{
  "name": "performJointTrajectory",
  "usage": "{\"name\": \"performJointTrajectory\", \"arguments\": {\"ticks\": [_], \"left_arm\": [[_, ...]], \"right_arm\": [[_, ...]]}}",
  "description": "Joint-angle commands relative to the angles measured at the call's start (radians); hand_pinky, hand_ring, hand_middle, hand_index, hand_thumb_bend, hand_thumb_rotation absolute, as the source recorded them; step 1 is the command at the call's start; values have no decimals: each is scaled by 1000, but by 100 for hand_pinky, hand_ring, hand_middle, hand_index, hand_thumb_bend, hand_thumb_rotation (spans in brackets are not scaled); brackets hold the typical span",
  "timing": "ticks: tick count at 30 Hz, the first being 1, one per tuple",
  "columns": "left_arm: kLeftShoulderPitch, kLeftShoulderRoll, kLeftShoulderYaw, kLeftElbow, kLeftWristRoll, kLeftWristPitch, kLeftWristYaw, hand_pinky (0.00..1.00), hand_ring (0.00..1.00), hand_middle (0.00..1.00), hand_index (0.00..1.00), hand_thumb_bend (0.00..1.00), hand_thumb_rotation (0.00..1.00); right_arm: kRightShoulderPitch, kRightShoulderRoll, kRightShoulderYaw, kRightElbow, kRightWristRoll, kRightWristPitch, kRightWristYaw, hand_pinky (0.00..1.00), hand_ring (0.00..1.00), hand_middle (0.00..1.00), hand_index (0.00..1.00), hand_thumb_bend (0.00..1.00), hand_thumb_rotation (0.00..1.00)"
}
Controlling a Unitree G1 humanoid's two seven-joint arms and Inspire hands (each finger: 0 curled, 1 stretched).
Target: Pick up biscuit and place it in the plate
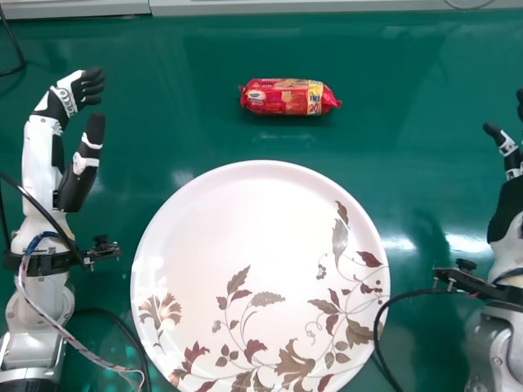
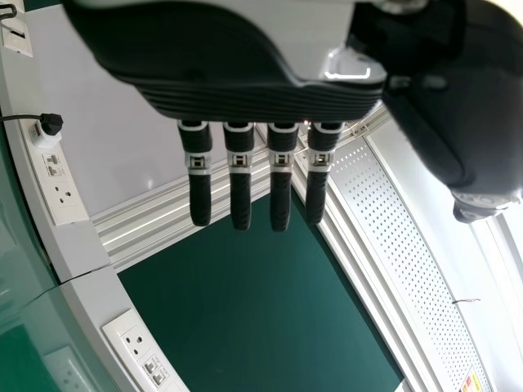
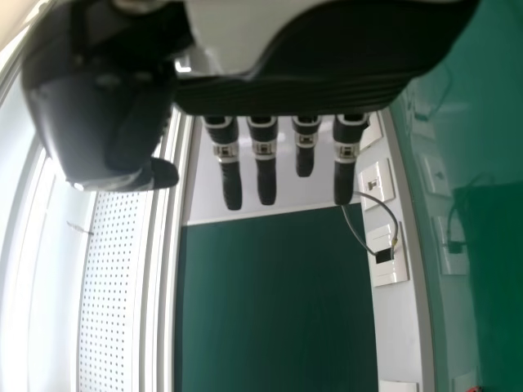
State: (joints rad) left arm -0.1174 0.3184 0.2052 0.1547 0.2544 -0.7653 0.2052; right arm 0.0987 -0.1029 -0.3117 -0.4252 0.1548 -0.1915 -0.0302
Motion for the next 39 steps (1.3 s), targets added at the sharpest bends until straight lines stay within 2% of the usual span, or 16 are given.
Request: {"name": "performJointTrajectory", "arguments": {"ticks": [1, 7, 10, 13, 15, 18, 20, 23, 25, 30, 32, 39], "left_arm": [[36, -20, 1, 32, 4, -2, 13, 73, 80, 81, 83, 85, 46], [35, -16, 3, 24, 12, 14, 17, 72, 80, 81, 83, 85, 45], [31, -13, 1, 30, 8, 13, 13, 72, 80, 81, 83, 85, 47], [27, -11, -1, 30, 6, 19, 8, 73, 80, 82, 83, 85, 46], [25, -11, -2, 28, 2, 23, 4, 74, 81, 82, 83, 85, 46], [26, -11, -2, 20, -9, 30, -2, 75, 82, 82, 83, 86, 46], [27, -10, 0, 17, -13, 32, -4, 75, 81, 82, 83, 86, 46], [30, -8, 4, 7, -8, 48, -4, 74, 80, 82, 83, 87, 46], [29, -5, 5, 9, -9, 48, -6, 74, 81, 82, 83, 87, 46], [25, 3, 10, 16, -16, 49, -10, 79, 82, 82, 83, 87, 46], [24, 7, 13, 17, -8, 53, -7, 79, 82, 82, 83, 87, 46], [17, 20, 15, 16, -1, 60, -9, 76, 80, 81, 82, 88, 48]], "right_arm": [[-5, -14, -8, -3, -4, 0, 7, 78, 88, 90, 88, 43, 42], [-19, -22, -3, -5, -23, 17, 0, 79, 88, 91, 89, 45, 44], [-40, -55, -7, -13, -74, 52, -2, 80, 88, 90, 88, 44, 47], [-91, -117, -12, -29, -121, 122, 10, 80, 88, 89, 86, 46, 45], [-126, -171, -8, -48, -189, 187, 15, 77, 88, 88, 85, 50, 48], [-189, -270, 2, -66, -272, 271, 56, 76, 88, 89, 86, 49, 54], [-250, -305, 4, -68, -265, 330, 84, 74, 86, 89, 85, 51, 49], [-345, -356, 19, -54, -249, 416, 139, 72, 88, 90, 86, 52, 34], [-405, -399, 33, -10, -259, 423, 176, 71, 89, 91, 87, 55, 34], [-542, -480, 99, 107, -309, 430, 230, 79, 87, 88, 86, 69, 33], [-587, -513, 133, 155, -340, 412, 252, 76, 85, 87, 85, 75, 35], [-765, -605, 294, 379, -455, 315, 359, 73, 84, 87, 86, 86, 51]]}}
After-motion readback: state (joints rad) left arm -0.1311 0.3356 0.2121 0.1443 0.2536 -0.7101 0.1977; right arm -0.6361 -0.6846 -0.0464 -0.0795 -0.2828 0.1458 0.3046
